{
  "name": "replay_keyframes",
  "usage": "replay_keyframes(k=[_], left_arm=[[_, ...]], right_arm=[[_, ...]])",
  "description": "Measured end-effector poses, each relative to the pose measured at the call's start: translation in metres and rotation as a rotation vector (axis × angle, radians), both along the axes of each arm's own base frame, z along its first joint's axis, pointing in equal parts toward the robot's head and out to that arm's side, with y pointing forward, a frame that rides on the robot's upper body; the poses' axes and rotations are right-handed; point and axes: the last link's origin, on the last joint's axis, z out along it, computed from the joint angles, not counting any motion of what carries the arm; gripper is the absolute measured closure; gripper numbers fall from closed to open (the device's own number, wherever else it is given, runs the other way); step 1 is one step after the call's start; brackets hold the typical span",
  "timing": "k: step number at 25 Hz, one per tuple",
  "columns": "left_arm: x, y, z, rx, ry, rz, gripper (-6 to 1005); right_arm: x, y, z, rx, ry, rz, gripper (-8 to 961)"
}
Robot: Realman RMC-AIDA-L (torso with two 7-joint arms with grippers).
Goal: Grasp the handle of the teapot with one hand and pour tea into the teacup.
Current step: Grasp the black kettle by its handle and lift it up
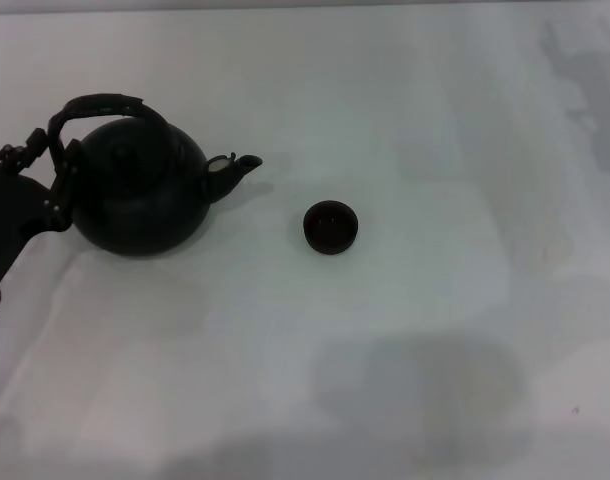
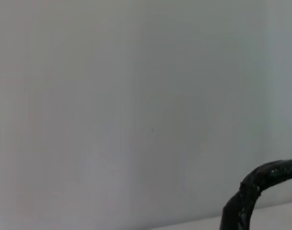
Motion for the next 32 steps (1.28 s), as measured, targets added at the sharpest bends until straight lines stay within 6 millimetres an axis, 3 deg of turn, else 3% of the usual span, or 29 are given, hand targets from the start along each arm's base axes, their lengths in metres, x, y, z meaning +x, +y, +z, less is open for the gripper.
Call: replay_keyframes(k=[6,12,32], left_arm=[[0.0,0.003,-0.001,-0.009,0.007,0.003,765],[0.001,0.005,0.0,-0.007,0.008,-0.001,874],[0.026,0.04,0.017,0.04,0.039,-0.138,879]], right_arm=[[0.0,0.0,0.0,0.0,0.0,-0.001,125],[0.0,0.0,0.0,0.0,0.0,-0.001,125],[0.001,-0.001,0.0,0.0,0.0,-0.002,126]])
